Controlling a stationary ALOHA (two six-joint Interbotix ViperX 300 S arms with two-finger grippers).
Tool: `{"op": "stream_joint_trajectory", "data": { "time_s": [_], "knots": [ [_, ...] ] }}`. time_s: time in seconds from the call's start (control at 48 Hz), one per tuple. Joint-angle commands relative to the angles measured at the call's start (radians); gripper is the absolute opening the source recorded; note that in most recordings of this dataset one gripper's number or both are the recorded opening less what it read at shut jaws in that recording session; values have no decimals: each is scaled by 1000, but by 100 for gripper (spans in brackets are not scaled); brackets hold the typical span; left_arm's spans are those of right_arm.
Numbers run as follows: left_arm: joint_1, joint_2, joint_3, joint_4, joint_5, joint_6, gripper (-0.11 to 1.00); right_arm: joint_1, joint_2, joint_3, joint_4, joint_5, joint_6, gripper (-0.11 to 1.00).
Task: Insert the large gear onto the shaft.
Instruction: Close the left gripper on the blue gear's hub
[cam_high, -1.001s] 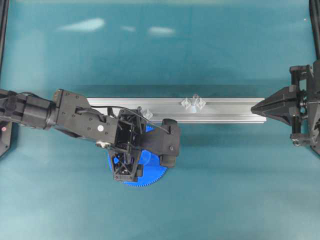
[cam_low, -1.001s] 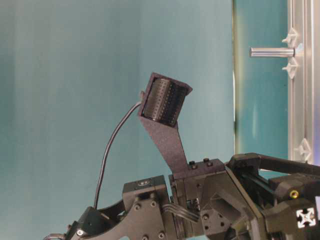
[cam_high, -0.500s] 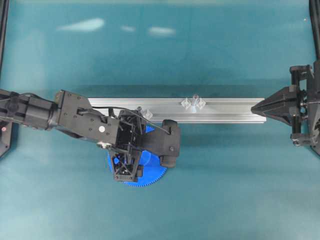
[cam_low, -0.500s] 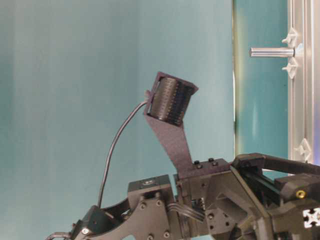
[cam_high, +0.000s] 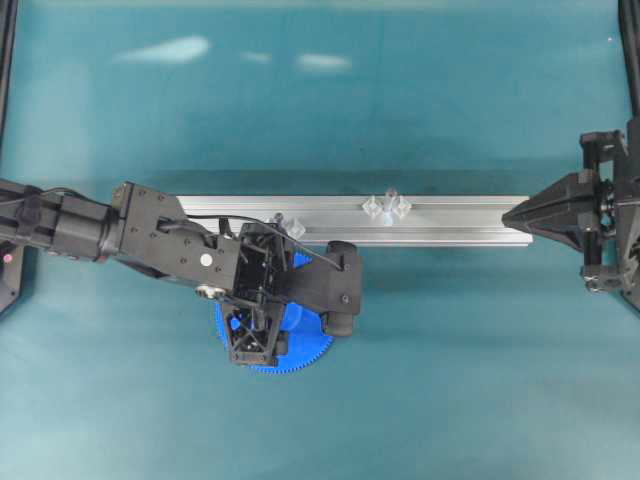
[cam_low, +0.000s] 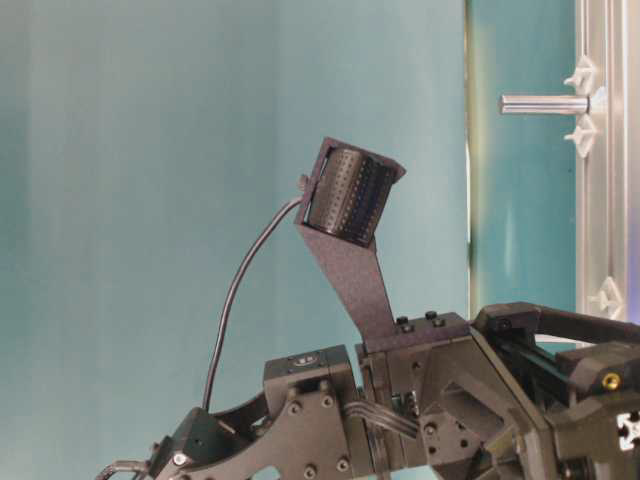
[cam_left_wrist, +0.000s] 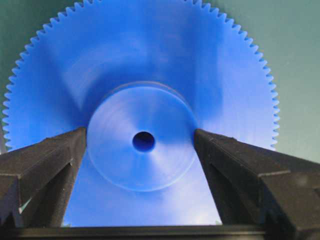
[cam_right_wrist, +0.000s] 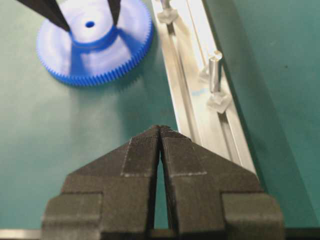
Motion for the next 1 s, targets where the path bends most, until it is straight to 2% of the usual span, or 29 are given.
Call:
{"op": "stream_joint_trajectory", "data": {
  "time_s": [0.0,0.313,0.98],
  "knots": [
    [-5,-6,-8,3,-8,-3,95,-2,5,-9,0,-9,11,9],
    [-8,-6,-9,3,0,-37,95,0,5,-9,-2,-9,11,9],
    [-25,12,-5,3,3,-32,95,-2,5,-9,-2,-9,11,9]
  ]
}}
